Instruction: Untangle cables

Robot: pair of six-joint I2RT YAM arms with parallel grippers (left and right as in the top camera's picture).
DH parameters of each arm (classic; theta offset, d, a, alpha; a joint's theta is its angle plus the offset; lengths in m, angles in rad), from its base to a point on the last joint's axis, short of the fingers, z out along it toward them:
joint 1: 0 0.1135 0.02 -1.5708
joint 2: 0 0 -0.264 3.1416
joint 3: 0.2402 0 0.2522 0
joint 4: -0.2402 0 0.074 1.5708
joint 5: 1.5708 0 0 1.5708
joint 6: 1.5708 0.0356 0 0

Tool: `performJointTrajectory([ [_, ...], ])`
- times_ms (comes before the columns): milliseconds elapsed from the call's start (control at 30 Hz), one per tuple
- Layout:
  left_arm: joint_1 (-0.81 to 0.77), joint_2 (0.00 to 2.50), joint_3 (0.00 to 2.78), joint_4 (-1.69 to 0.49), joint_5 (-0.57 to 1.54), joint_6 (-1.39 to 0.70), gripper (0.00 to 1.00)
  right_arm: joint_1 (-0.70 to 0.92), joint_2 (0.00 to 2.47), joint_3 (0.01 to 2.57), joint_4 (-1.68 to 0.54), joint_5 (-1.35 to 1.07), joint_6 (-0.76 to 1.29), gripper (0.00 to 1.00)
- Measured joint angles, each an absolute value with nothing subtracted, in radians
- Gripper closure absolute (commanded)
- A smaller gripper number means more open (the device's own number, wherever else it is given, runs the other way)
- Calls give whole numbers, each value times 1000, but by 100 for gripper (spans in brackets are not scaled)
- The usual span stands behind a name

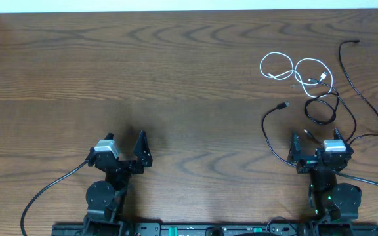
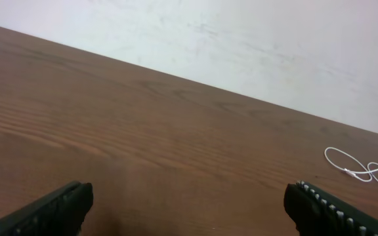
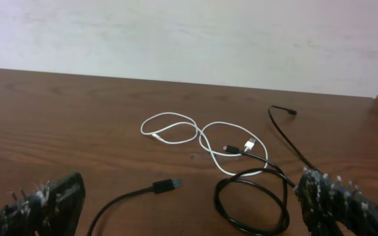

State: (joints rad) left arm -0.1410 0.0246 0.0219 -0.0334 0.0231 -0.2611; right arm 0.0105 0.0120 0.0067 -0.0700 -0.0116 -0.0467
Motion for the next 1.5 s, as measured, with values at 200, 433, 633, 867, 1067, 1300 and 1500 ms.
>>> performJointTrajectory([
  [200,-141,25,22,-33,23,-261,2,10,12,7,-70,-12,-47,1],
  [433,-141,25,22,-33,23,-261,2,10,12,7,-70,-12,-47,1],
  [633,-141,25,22,-33,23,-261,2,10,12,7,-70,-12,-47,1],
  [867,-141,25,22,-33,23,-261,2,10,12,7,-70,-12,-47,1],
  [1067,-141,25,22,-33,23,-261,2,10,12,7,-70,-12,-47,1],
  [1300,-141,25,22,-33,23,-261,2,10,12,7,-70,-12,-47,1],
  [1500,-141,25,22,-33,23,-261,2,10,12,7,-70,-12,-47,1],
])
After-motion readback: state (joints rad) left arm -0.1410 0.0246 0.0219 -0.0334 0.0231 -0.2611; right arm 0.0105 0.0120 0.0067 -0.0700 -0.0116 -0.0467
